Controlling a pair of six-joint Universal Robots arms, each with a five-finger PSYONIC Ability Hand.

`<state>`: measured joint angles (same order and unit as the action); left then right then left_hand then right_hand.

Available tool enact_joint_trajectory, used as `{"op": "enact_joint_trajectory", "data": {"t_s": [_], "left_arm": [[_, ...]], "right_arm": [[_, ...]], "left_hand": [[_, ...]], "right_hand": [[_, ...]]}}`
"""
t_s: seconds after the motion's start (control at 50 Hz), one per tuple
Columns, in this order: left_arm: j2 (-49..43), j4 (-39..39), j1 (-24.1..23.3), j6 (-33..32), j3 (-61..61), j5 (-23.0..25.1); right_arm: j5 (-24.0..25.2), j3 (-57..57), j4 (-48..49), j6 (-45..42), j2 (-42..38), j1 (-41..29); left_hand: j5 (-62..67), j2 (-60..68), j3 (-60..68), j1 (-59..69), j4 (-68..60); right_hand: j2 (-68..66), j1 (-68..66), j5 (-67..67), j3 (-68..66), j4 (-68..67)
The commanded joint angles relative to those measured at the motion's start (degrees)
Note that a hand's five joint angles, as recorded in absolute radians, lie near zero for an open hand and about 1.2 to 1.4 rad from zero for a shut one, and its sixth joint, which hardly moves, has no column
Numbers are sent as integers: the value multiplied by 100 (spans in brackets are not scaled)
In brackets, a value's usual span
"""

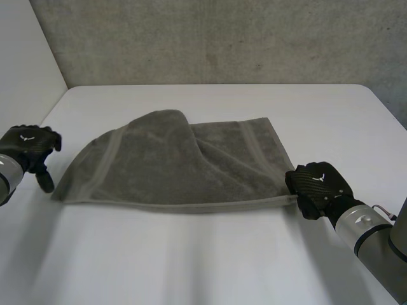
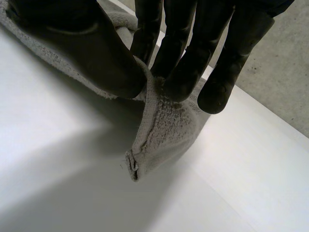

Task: Fold the towel.

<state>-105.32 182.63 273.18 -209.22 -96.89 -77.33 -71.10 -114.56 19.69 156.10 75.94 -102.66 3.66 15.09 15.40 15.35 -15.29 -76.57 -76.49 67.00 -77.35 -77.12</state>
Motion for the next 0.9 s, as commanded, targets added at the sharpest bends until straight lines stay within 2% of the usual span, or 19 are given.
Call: {"op": "enact_joint_trajectory", "data": {"t_s": [0.02,0.14,0.46,0.7,0.74,0.88,0.9], "left_arm": [[205,439,51,-22,-672,1130],[135,703,288,-22,-1042,1510],[-638,1362,306,-40,-1060,1475],[-1008,1451,297,-31,-1042,1466],[-1087,1617,297,-31,-1034,1466],[-1140,1969,288,-22,-1042,1448],[-1149,2013,288,-22,-1034,1448]], "right_arm": [[-1,-14,0,-1,0,-17],[-1,-14,9,-1,-9,-17],[131,-23,9,-1,-18,0],[131,-14,9,-9,-18,18],[123,-14,9,-1,-26,18],[122,-23,9,-9,-26,18],[122,-23,9,-9,-26,18]], "left_hand": [[-177,-320,-351,-346,340],[-59,-202,-233,-228,223],[127,-16,-47,-42,37],[278,135,104,109,-114],[1147,1004,974,978,-984],[2162,2019,1988,1993,-1998],[2712,2569,2538,2542,-2548]], "right_hand": [[-343,-351,300,-265,-288],[-343,-351,300,-265,-288],[-343,-351,300,-265,-288],[-343,-351,300,-265,-288],[-343,-351,300,-265,-288],[-343,-351,300,-265,-288],[-343,-351,300,-265,-288]]}}
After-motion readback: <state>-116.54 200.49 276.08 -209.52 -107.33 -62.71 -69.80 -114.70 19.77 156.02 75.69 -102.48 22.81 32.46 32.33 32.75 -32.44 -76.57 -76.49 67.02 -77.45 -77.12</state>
